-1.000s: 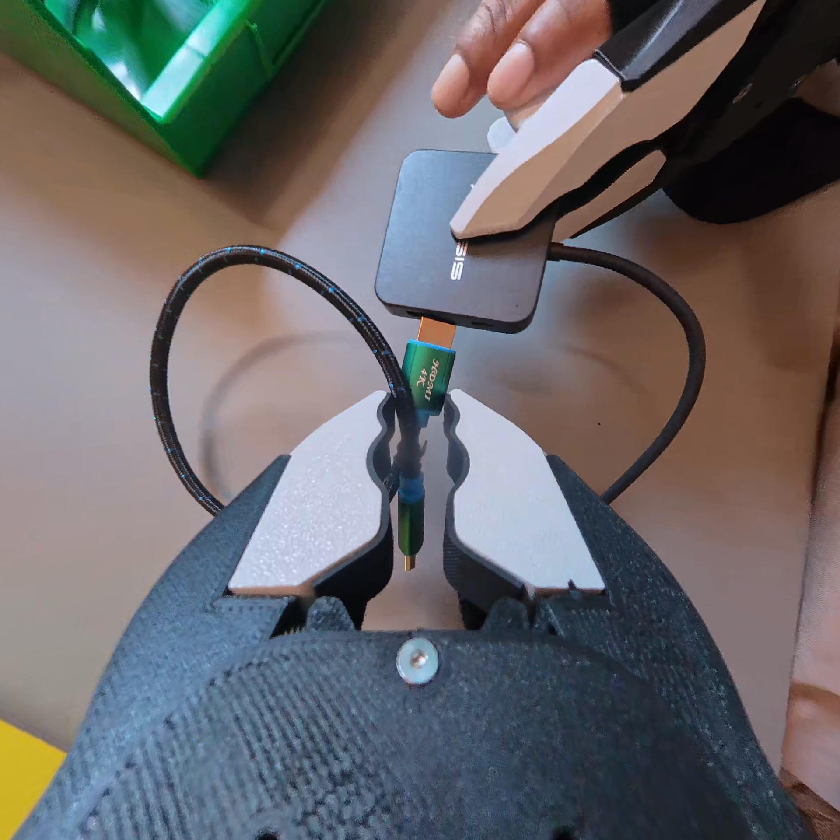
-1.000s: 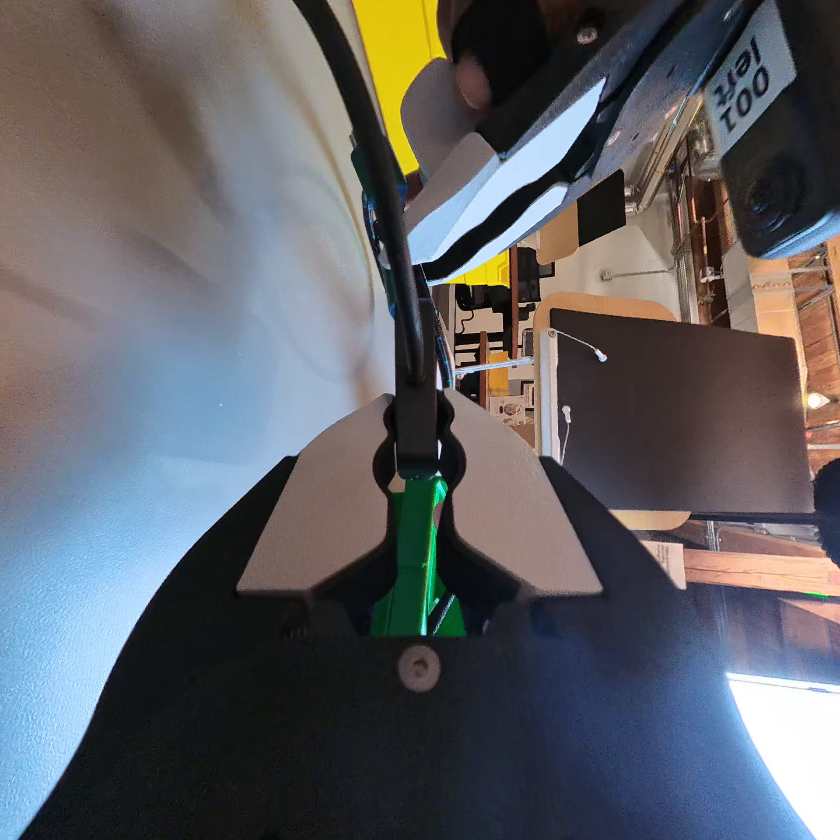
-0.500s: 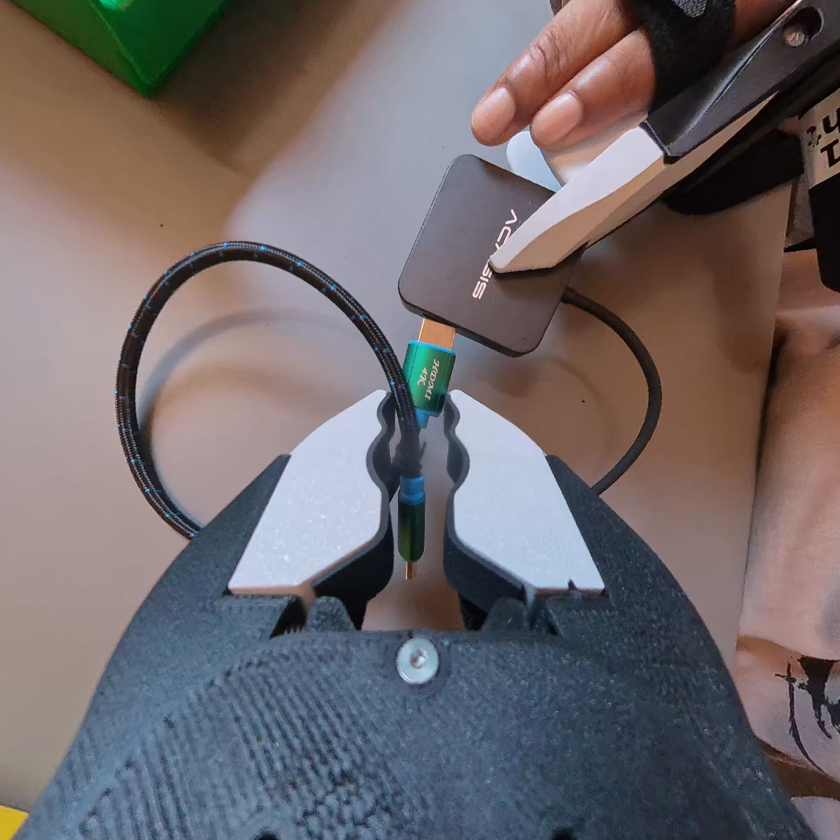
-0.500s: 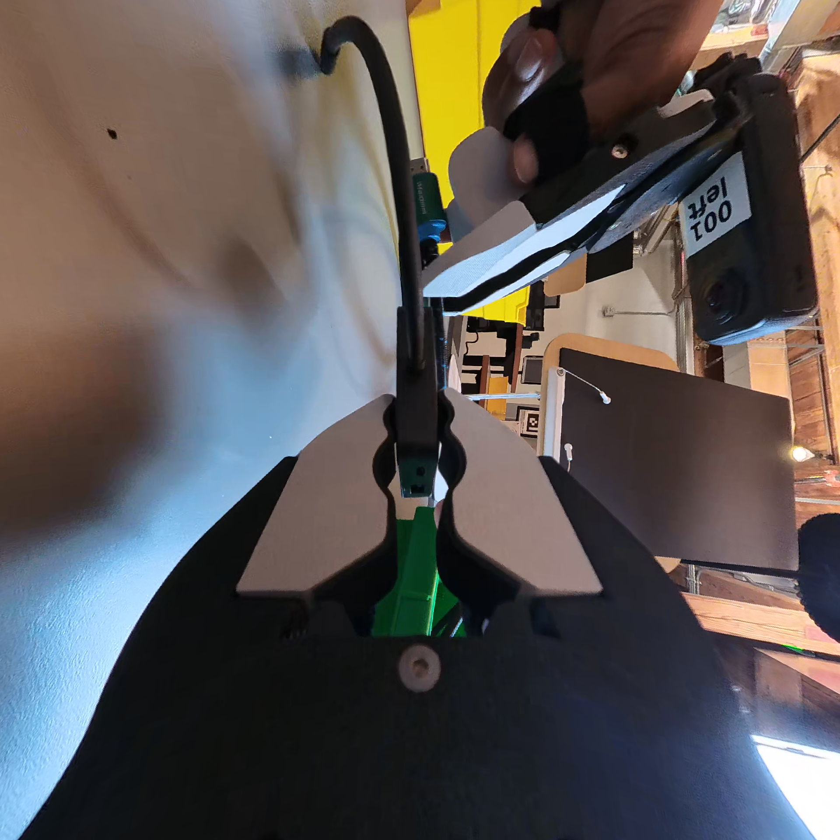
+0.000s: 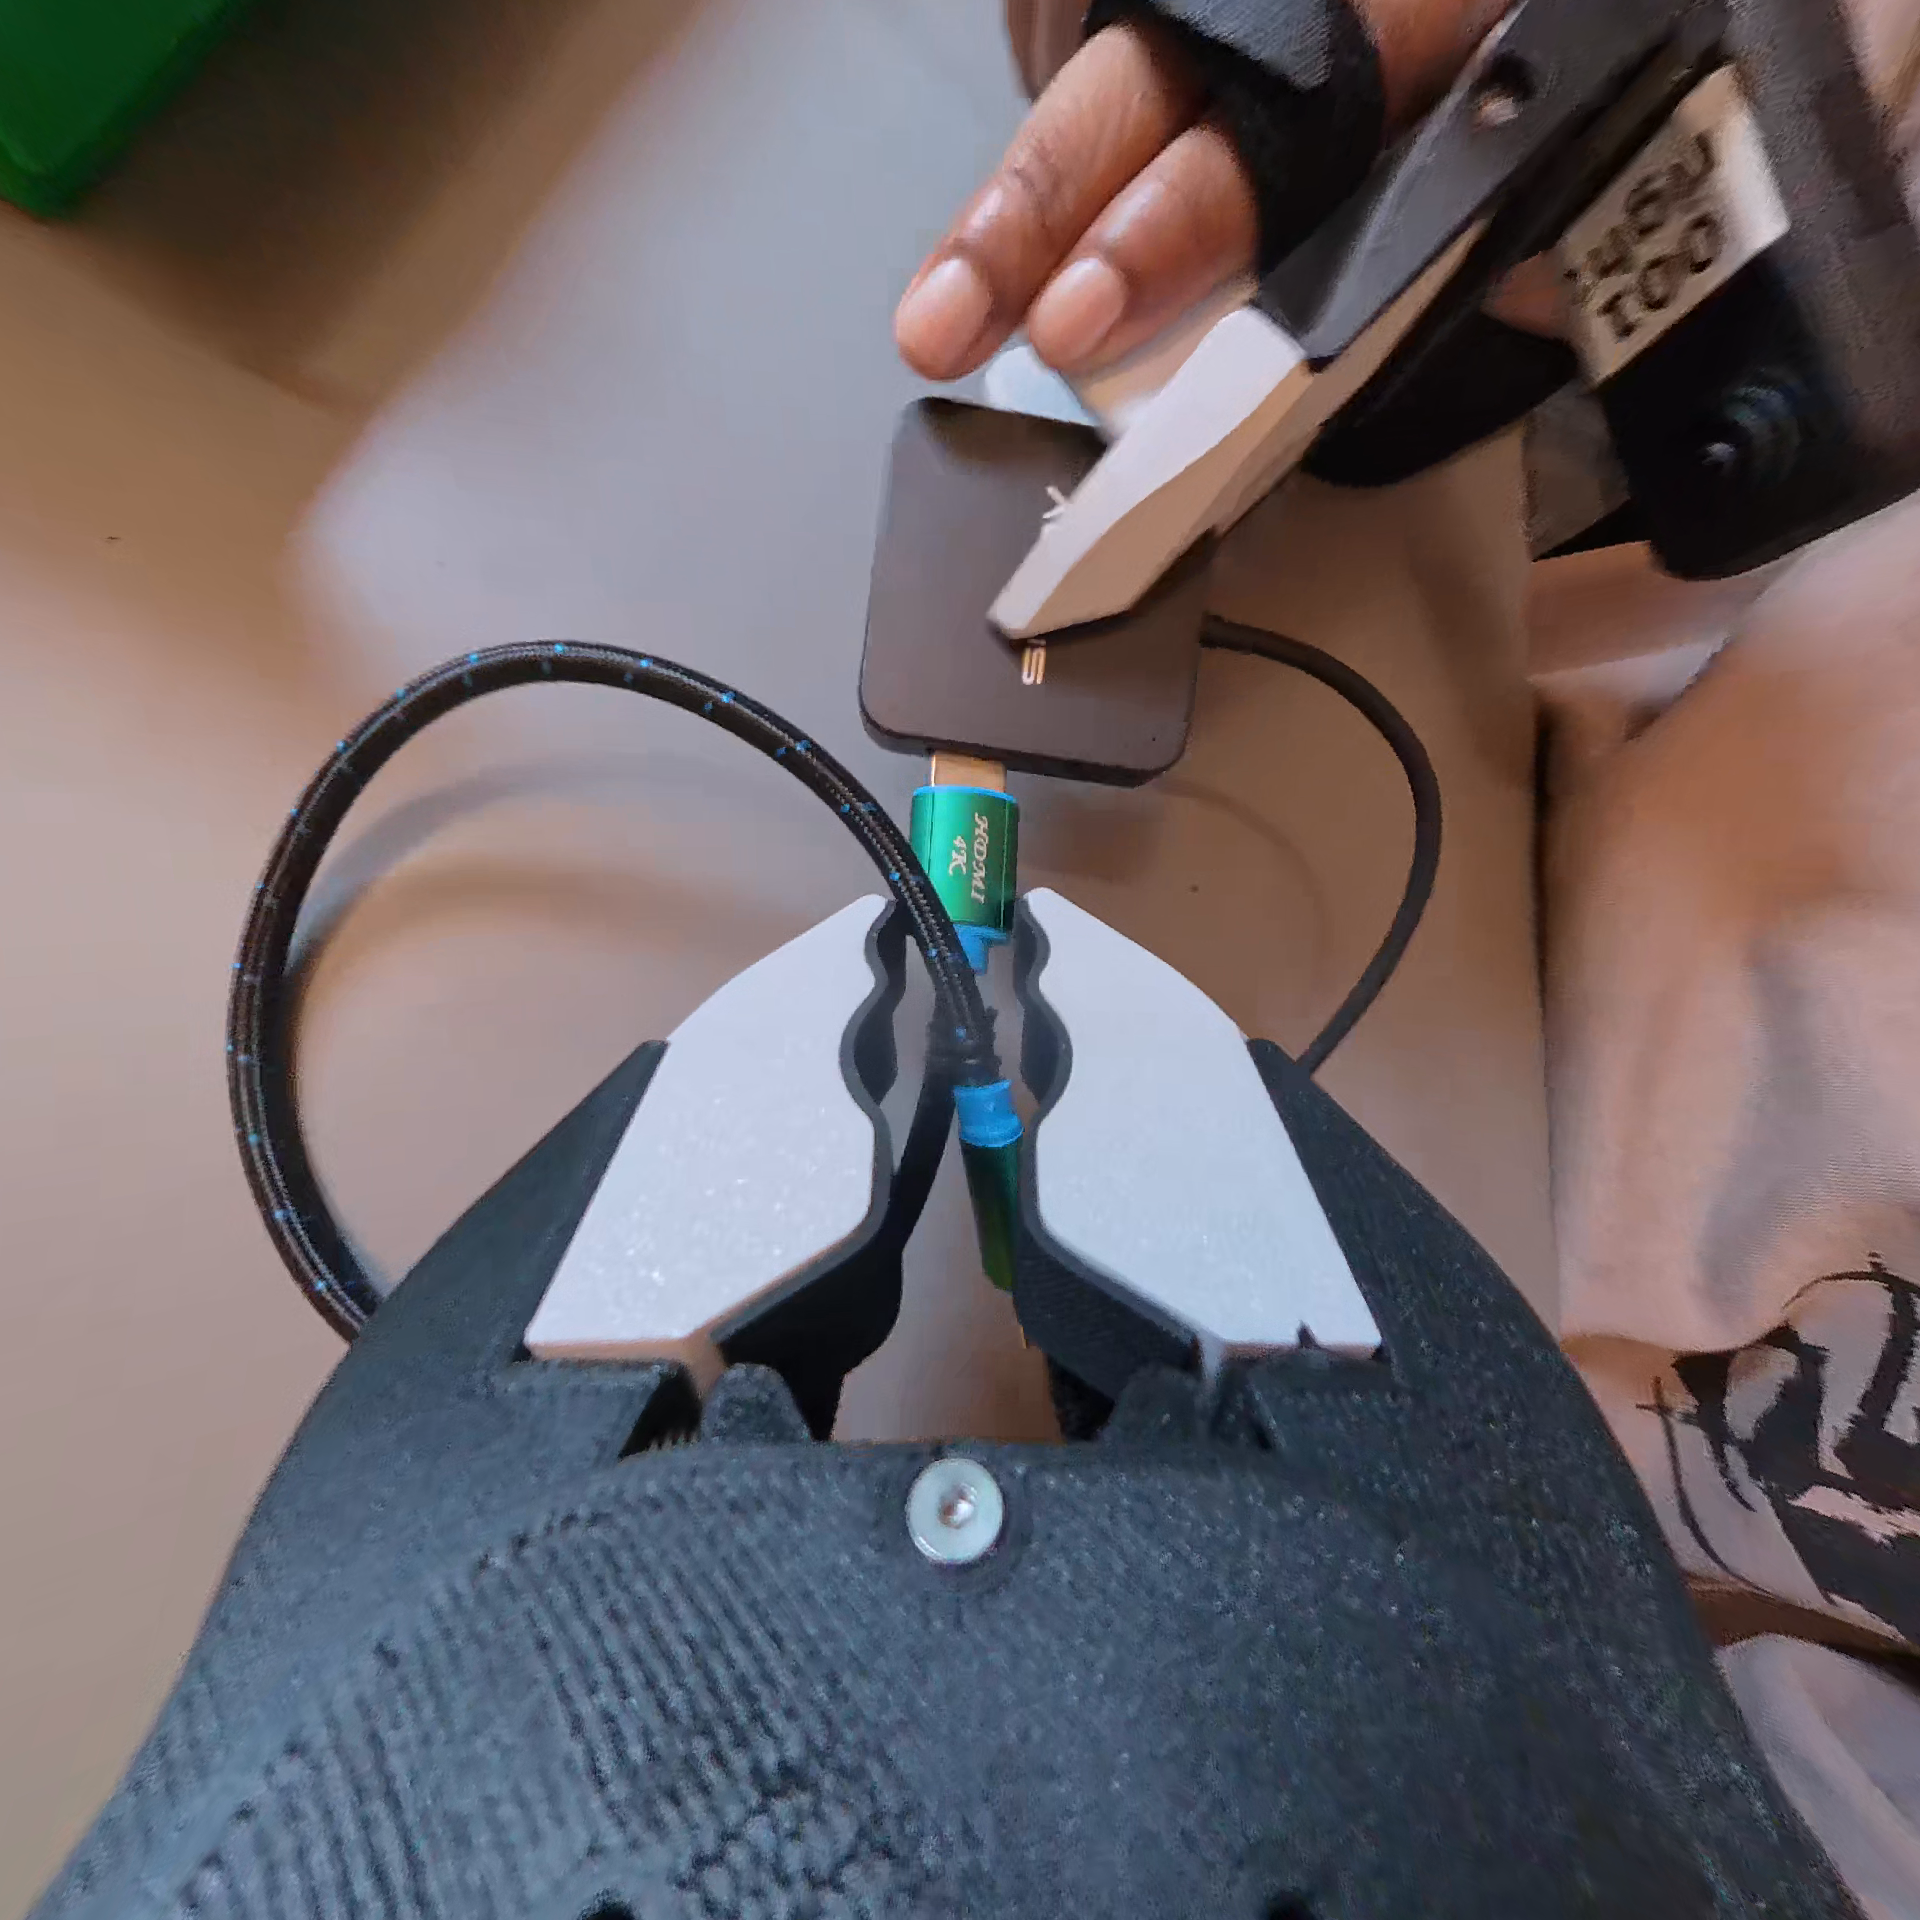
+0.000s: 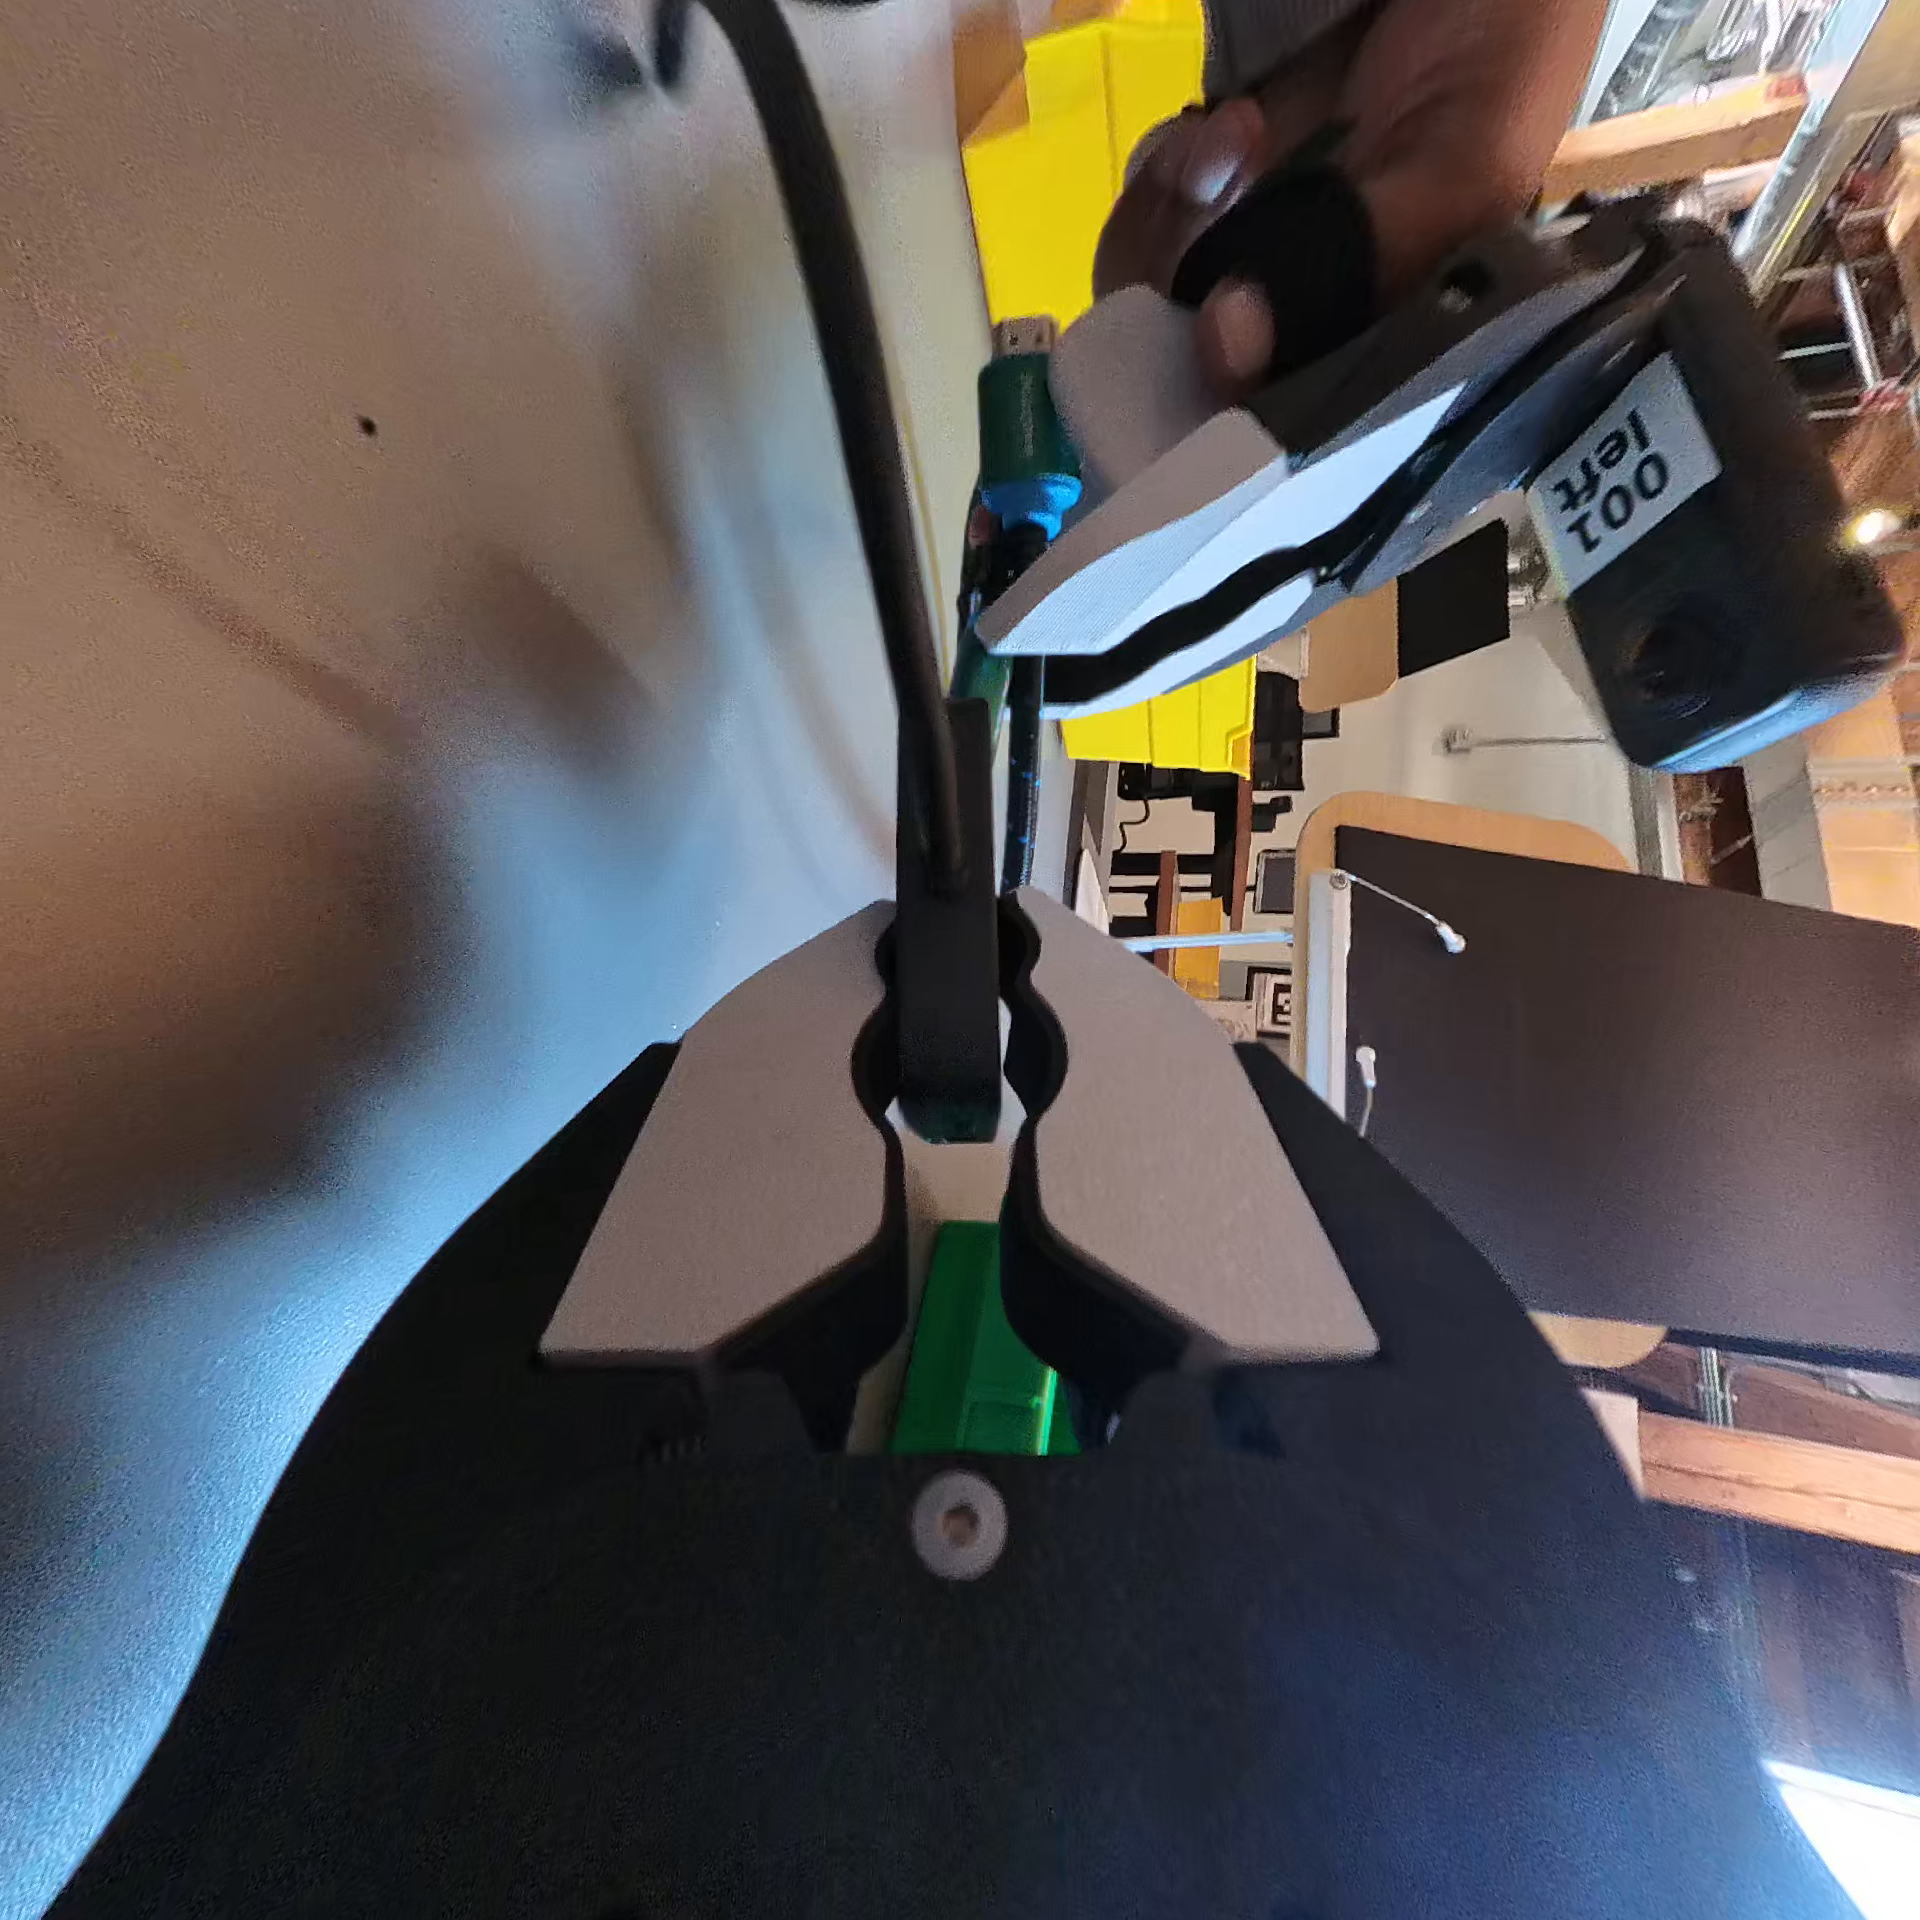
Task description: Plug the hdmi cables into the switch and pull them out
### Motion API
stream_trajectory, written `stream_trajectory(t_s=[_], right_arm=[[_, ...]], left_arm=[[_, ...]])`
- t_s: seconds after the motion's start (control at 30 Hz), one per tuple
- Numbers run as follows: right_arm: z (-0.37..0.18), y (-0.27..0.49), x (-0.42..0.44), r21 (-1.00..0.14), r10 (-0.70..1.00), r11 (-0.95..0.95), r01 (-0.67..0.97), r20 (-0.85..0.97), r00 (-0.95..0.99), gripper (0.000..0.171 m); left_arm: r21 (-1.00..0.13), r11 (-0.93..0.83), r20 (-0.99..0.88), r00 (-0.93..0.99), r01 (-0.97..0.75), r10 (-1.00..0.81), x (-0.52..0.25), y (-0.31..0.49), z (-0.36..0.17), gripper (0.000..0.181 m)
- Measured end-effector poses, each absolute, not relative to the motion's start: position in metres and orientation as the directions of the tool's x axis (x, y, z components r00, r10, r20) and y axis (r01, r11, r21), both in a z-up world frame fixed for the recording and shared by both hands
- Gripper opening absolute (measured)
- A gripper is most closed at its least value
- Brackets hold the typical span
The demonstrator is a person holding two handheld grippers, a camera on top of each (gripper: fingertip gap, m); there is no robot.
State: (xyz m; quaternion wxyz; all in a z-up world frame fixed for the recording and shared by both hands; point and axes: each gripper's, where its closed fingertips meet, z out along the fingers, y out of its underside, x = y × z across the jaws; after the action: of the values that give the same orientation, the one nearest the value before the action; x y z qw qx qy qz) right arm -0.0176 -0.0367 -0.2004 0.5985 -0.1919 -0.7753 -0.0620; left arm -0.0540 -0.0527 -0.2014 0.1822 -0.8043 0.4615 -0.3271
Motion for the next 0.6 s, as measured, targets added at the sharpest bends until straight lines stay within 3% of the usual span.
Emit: stream_trajectory(t_s=[0.17, 0.6], right_arm=[[-0.204, -0.035, -0.015, -0.136, 0.238, 0.912, 0.388, 0.944, -0.229, 0.015], [-0.171, -0.049, -0.009, -0.256, 0.305, 0.916, 0.309, 0.945, -0.119, 0.014]], left_arm=[[-0.596, -0.498, 0.361, 0.344, -0.63, -0.867, -0.046, -0.056, -0.203, 0.02], [-0.699, -0.551, 0.502, 0.236, -0.456, -0.832, -0.037, -0.063, -0.174, 0.02]])
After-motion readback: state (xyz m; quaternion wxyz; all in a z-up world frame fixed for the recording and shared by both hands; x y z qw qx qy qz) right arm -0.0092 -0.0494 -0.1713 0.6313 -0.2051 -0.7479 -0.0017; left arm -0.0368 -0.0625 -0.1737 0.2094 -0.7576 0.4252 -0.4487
